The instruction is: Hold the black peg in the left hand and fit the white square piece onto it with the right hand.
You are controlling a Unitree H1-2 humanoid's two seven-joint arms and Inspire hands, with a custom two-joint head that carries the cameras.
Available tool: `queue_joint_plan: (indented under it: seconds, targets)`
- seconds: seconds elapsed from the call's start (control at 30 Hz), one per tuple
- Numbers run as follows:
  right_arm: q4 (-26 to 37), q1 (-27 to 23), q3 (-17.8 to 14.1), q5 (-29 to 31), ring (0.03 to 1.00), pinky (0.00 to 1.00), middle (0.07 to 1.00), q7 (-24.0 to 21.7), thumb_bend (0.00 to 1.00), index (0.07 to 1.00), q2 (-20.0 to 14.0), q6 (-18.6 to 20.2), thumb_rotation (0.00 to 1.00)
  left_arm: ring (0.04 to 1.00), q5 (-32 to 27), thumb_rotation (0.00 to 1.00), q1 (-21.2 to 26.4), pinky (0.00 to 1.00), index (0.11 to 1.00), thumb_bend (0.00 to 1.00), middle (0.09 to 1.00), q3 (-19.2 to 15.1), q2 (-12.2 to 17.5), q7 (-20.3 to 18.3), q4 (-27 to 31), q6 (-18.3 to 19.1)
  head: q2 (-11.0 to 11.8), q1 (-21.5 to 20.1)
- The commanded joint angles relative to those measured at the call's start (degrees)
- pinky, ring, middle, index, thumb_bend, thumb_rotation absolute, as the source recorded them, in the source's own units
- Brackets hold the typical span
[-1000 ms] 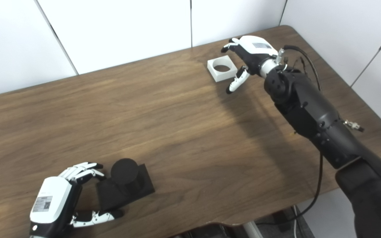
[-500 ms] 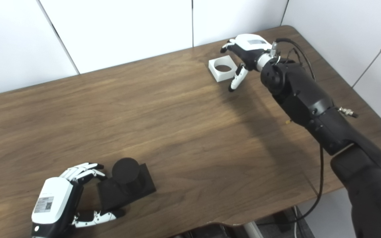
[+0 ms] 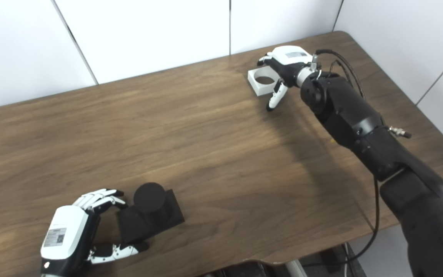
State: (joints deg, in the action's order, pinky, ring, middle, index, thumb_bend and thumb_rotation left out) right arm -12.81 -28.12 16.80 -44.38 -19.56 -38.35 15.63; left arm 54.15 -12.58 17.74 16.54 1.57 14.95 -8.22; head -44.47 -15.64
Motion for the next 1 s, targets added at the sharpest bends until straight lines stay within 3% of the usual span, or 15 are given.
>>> queue_joint_plan:
  seconds: [0.0, 0.97]
  targets:
    - [-0.2, -3.1, 0.0, -1.3, 1.0, 0.98, 0.967, 1.5, 0.85, 0.882, -1.4, -1.7, 0.21, 0.794, 2.2, 0.05, -2.2, 0.76, 0.487, 0.52, 0.755, 0.6, 0.7, -3.2, -0.7, 2.7, 0.2, 0.5]
    - [-5.9, -3.9, 0.1, -1.3, 0.986, 0.95, 0.936, 4.0, 0.83, 0.86, -2.2, -5.0, 0.19, 0.797, 2.5, 0.05, -2.3, 0.78, 0.487, 0.52, 0.757, 2.4, 0.5, -3.2, 0.7, 4.0, 0.1, 1.8]
